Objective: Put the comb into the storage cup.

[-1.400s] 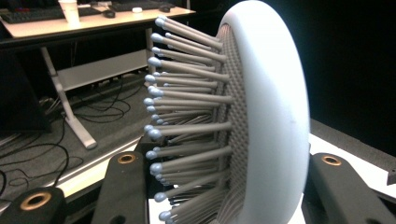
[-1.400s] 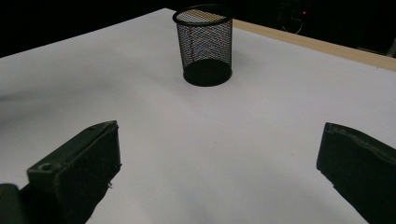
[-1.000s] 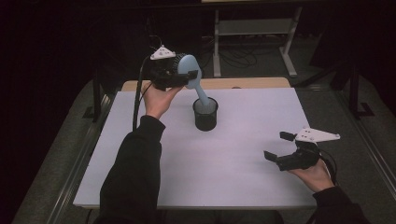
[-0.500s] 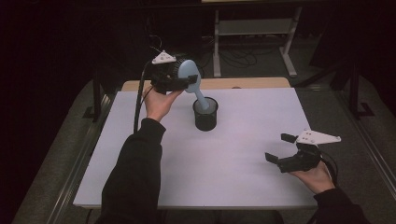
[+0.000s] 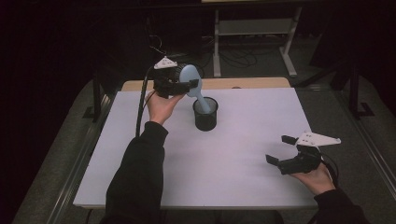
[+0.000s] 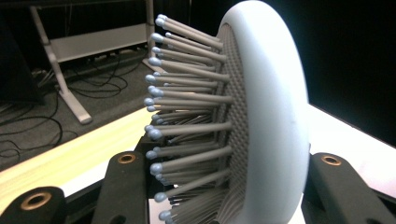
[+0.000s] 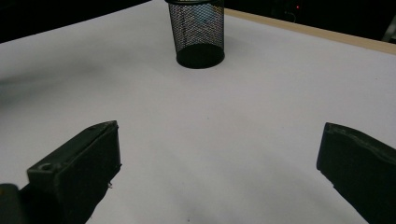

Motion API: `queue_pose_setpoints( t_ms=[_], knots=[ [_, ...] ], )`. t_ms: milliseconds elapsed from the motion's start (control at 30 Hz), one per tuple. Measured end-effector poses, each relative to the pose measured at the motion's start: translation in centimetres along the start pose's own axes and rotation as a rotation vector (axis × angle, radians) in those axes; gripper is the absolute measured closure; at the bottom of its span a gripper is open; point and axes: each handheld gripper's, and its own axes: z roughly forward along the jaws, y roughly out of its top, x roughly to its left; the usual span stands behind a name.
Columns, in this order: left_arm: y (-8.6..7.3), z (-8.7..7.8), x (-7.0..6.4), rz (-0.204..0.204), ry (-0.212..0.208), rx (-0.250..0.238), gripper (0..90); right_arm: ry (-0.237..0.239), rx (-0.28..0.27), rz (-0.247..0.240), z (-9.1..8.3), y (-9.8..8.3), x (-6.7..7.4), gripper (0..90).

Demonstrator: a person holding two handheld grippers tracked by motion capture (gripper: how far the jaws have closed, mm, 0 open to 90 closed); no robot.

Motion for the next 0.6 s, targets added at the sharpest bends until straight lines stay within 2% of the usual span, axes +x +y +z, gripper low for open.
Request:
queue_pose_setpoints(
  t_ms=[600],
  knots=[
    [-2.0,1.1,0.9,-0.063,-0.007,0.004,50.9,-0.010,-0.017,0.001,-0.4,-0.2,0.0,0.0]
  ],
)
